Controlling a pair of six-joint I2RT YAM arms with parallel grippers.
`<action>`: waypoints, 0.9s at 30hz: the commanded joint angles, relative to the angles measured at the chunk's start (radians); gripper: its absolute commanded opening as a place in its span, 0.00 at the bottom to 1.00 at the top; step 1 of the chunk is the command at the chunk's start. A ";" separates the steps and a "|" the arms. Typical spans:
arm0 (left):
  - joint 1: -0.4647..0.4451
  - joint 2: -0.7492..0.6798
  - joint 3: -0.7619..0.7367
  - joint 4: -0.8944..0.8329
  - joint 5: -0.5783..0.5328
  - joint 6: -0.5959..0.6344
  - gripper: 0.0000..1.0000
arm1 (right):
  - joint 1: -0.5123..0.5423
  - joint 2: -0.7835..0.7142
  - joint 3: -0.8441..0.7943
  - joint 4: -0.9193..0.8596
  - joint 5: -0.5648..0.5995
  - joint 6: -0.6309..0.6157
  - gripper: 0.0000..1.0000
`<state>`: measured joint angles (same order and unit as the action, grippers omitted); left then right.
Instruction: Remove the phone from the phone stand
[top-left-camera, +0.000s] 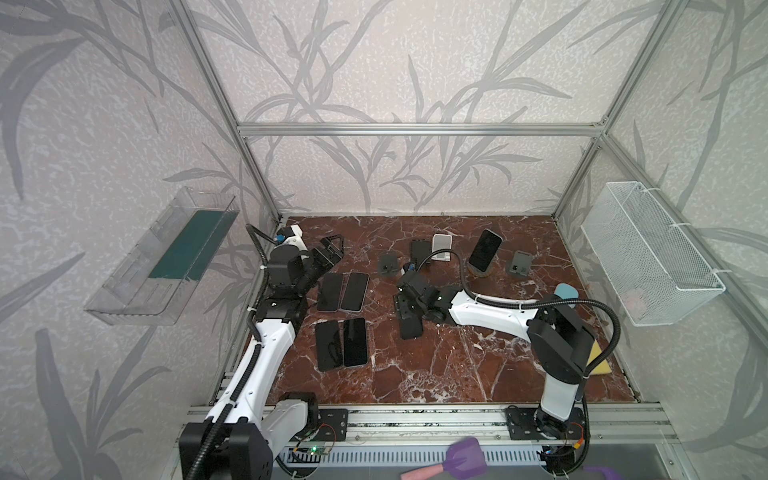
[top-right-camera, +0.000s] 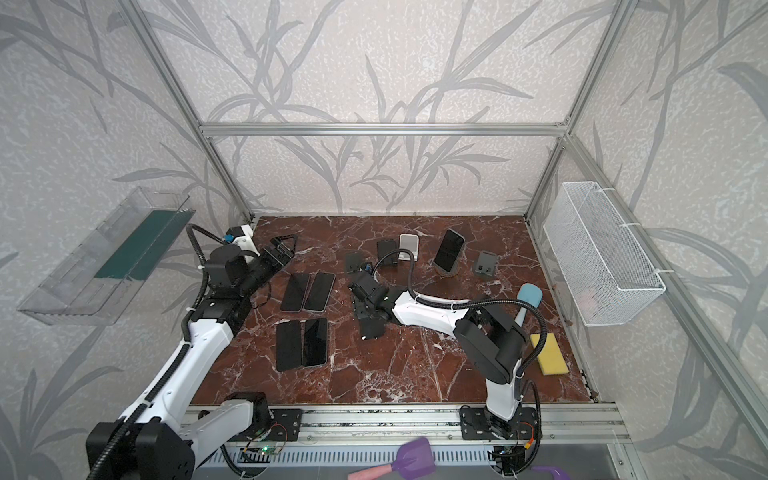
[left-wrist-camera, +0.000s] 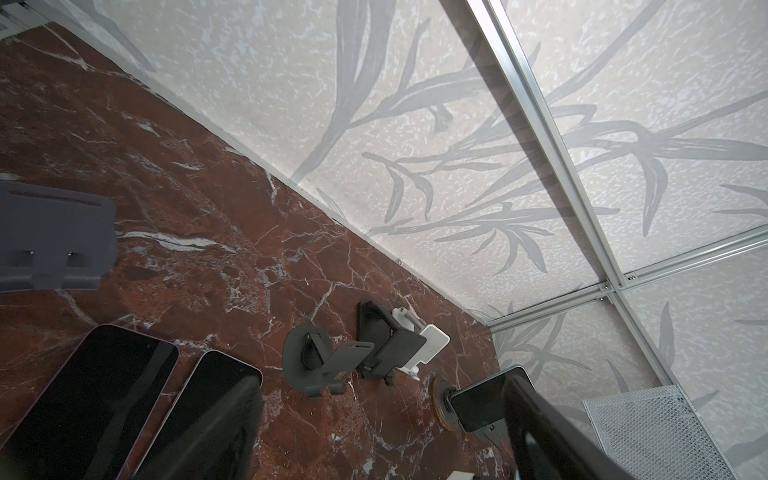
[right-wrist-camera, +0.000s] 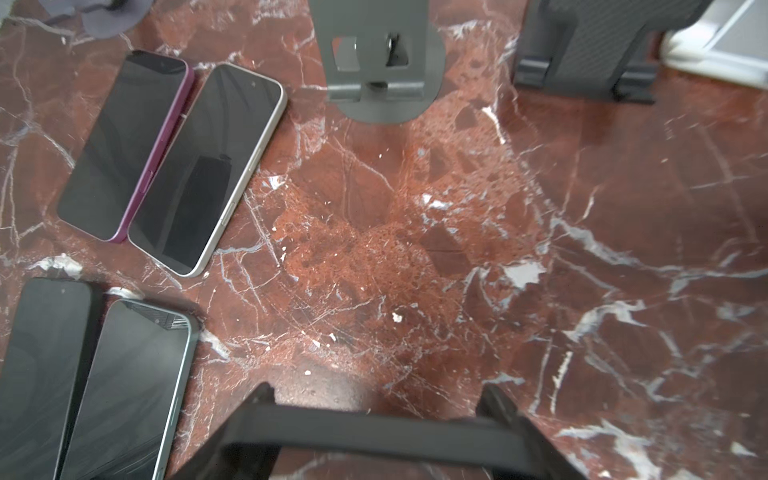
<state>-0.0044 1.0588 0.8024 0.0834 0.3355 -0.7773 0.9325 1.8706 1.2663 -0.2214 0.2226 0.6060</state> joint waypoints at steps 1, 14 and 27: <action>0.005 0.019 0.013 0.018 0.013 0.016 0.89 | 0.006 0.035 0.047 0.038 -0.016 0.025 0.62; 0.003 0.033 0.014 0.018 0.017 0.018 0.89 | 0.006 0.229 0.228 -0.016 0.014 0.051 0.63; 0.002 0.021 0.016 0.026 0.034 0.012 0.89 | 0.028 0.359 0.358 -0.053 0.091 0.092 0.65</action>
<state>-0.0044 1.0889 0.8024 0.0837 0.3511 -0.7624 0.9451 2.2013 1.5925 -0.2600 0.2764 0.6815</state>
